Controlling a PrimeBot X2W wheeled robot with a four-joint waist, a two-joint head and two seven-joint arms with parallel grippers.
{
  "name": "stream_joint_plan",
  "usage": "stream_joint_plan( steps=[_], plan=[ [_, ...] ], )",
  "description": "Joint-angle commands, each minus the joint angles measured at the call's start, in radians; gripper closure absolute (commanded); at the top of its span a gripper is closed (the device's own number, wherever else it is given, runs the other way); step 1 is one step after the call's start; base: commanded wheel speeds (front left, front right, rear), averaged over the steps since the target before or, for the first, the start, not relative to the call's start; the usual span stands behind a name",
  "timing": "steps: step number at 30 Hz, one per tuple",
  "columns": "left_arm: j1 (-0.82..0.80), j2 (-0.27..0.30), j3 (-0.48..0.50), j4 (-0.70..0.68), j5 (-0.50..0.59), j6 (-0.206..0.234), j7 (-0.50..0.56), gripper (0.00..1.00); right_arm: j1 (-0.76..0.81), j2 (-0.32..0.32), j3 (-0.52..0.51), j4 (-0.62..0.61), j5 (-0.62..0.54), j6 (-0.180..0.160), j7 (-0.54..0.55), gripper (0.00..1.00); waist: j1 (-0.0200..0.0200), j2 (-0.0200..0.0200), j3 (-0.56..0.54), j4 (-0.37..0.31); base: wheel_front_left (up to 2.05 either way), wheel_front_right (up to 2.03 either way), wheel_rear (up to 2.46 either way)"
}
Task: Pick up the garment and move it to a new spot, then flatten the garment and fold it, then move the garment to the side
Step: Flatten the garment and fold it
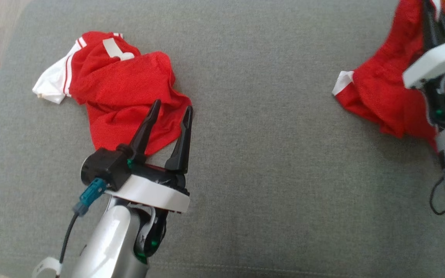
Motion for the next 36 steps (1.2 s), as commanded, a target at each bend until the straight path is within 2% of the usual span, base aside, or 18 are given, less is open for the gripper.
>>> stream_joint_plan(
  steps=[1,5,9,13,19,27,28,29,30,36],
  plan=[
    [-0.022,0.004,0.039,-0.027,0.001,0.000,-0.005,0.00,-0.022,-0.002,0.041,-0.065,0.021,-0.001,-0.022,1.00,0.0000,0.0000,-0.016,-0.009,0.00,0.00,0.00],
    [-0.008,0.004,0.048,-0.026,0.004,-0.001,-0.005,0.00,0.033,0.005,0.144,-0.190,0.096,-0.001,-0.039,1.00,0.0000,0.0000,-0.046,-0.015,0.00,0.00,0.00],
    [0.017,0.004,0.058,-0.026,0.008,-0.005,-0.005,0.00,0.160,0.015,0.270,-0.338,0.176,-0.001,-0.003,1.00,0.0000,0.0000,-0.081,-0.015,0.00,0.00,0.00],
    [0.033,0.004,0.068,-0.023,0.011,-0.010,-0.005,0.00,0.274,0.028,0.365,-0.410,0.208,-0.001,0.030,1.00,0.0000,0.0000,-0.103,-0.014,0.00,0.00,0.00],
    [0.046,0.004,0.076,-0.016,0.016,-0.015,-0.005,0.00,0.381,0.049,0.481,-0.423,0.232,-0.001,0.054,1.00,0.0000,0.0000,-0.124,-0.011,0.00,0.00,0.00],
    [0.059,0.004,0.079,-0.015,0.018,-0.015,-0.005,0.00,0.385,0.073,0.612,-0.347,0.221,-0.001,0.042,1.00,0.0000,0.0000,-0.128,-0.016,0.00,0.00,0.00],
    [0.060,0.004,0.078,-0.013,0.019,-0.015,-0.005,0.00,0.379,0.075,0.629,-0.334,0.215,-0.001,0.034,0.66,0.0000,0.0000,-0.128,-0.018,0.00,0.00,0.00],
    [0.060,0.004,0.078,-0.011,0.019,-0.015,-0.005,0.00,0.373,0.078,0.645,-0.322,0.209,-0.001,0.025,0.11,0.0000,0.0000,-0.129,-0.019,0.00,0.00,0.00],
    [0.060,0.004,0.077,-0.010,0.018,-0.015,-0.005,0.00,0.369,0.080,0.659,-0.309,0.205,-0.001,0.018,0.00,0.0000,0.0000,-0.131,-0.020,0.00,0.00,0.00],
    [0.061,0.004,0.085,-0.011,0.019,-0.013,-0.005,0.00,0.349,0.055,0.676,-0.268,0.180,-0.001,-0.032,0.00,0.0000,0.0000,-0.144,-0.038,0.00,0.00,0.00]
  ],
)
